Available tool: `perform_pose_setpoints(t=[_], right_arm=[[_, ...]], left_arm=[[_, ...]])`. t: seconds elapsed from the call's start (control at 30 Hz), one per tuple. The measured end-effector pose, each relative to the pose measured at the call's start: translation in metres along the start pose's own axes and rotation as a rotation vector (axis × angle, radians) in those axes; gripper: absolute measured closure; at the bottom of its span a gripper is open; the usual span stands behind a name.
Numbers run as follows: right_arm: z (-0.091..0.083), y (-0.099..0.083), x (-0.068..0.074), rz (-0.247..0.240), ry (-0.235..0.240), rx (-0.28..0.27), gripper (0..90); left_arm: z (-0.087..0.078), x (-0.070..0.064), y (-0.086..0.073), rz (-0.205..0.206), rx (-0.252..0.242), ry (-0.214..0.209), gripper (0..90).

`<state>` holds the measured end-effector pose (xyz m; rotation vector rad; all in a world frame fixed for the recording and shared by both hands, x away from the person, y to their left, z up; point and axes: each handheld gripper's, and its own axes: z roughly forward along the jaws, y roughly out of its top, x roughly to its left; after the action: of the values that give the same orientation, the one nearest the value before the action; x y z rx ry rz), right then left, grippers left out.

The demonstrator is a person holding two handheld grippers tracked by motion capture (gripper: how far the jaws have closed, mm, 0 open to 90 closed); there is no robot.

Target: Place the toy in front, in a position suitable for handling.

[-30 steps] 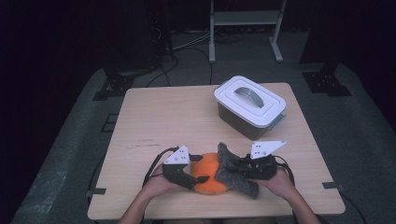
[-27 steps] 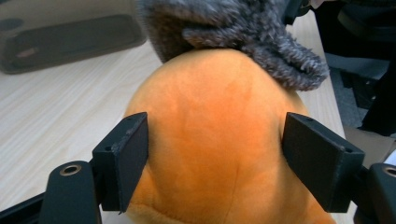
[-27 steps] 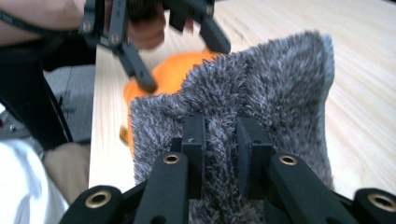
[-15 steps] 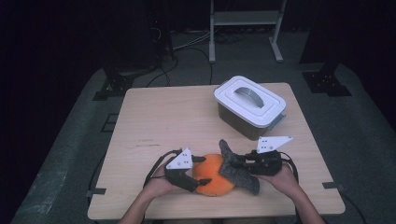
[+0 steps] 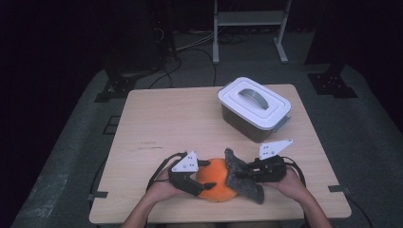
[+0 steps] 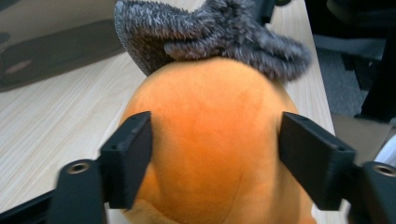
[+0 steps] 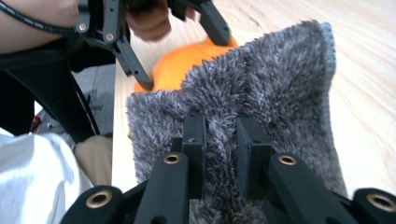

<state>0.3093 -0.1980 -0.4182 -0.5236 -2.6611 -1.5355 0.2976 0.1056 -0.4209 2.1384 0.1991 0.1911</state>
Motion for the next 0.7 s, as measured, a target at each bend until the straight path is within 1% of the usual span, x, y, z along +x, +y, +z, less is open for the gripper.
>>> perform_pose_setpoints(t=[0.03, 0.07, 0.13, 0.17, 0.2, 0.23, 0.27, 0.3, 0.33, 0.37, 0.43, 0.5, 0.53, 0.57, 0.63, 0.7], right_arm=[[-0.004, -0.005, -0.005, 0.015, -0.016, 0.013, 74.9], [-0.004, -0.005, -0.005, 0.015, -0.016, 0.013, 74.9], [-0.007, -0.010, -0.009, 0.039, -0.042, 0.028, 75.0], [-0.009, -0.010, -0.010, 0.046, -0.041, 0.017, 75.0], [-0.010, -0.009, -0.010, 0.053, -0.039, 0.002, 75.1], [-0.009, -0.003, -0.007, 0.047, -0.029, -0.040, 75.1], [-0.009, -0.003, -0.007, 0.047, -0.029, -0.040, 75.1], [-0.005, 0.003, -0.004, 0.039, -0.023, -0.069, 75.2], [-0.005, 0.003, -0.004, 0.039, -0.023, -0.069, 75.2], [0.002, 0.007, -0.003, 0.032, -0.032, -0.055, 75.1], [0.005, 0.007, -0.004, 0.032, -0.033, -0.049, 75.2], [0.005, 0.004, -0.006, 0.050, -0.021, -0.047, 75.1], [0.003, 0.003, -0.007, 0.056, -0.025, -0.039, 75.1], [0.001, -0.001, -0.010, 0.068, -0.032, -0.019, 75.0], [-0.001, -0.003, -0.011, 0.073, -0.032, -0.010, 75.0], [-0.005, -0.010, -0.015, 0.088, -0.043, 0.023, 74.8]], left_arm=[[-0.002, 0.000, -0.001, 0.008, 0.003, -0.007, 30.1], [-0.002, 0.000, -0.001, 0.008, 0.003, -0.007, 30.3], [-0.002, 0.000, -0.001, 0.014, 0.000, -0.013, 30.4], [-0.002, -0.001, 0.000, 0.022, 0.002, -0.016, 30.8], [-0.001, -0.001, 0.000, 0.021, 0.000, -0.019, 30.9], [-0.001, -0.003, 0.002, 0.027, -0.003, -0.026, 31.0], [0.000, -0.004, 0.003, 0.038, -0.004, -0.033, 31.0], [0.000, -0.007, 0.005, 0.065, -0.009, -0.046, 32.4], [0.001, -0.009, 0.006, 0.077, -0.010, -0.049, 32.4], [0.002, -0.011, 0.007, 0.093, -0.006, -0.047, 32.3], [0.002, -0.012, 0.006, 0.107, 0.006, -0.046, 32.3], [0.001, -0.010, 0.004, 0.095, -0.005, -0.055, 33.0], [0.000, -0.009, 0.004, 0.094, -0.004, -0.056, 33.0], [0.000, -0.008, 0.004, 0.083, -0.003, -0.060, 33.2], [-0.001, -0.007, 0.003, 0.068, -0.006, -0.068, 33.4], [-0.002, -0.007, 0.003, 0.066, -0.004, -0.072, 33.5]])
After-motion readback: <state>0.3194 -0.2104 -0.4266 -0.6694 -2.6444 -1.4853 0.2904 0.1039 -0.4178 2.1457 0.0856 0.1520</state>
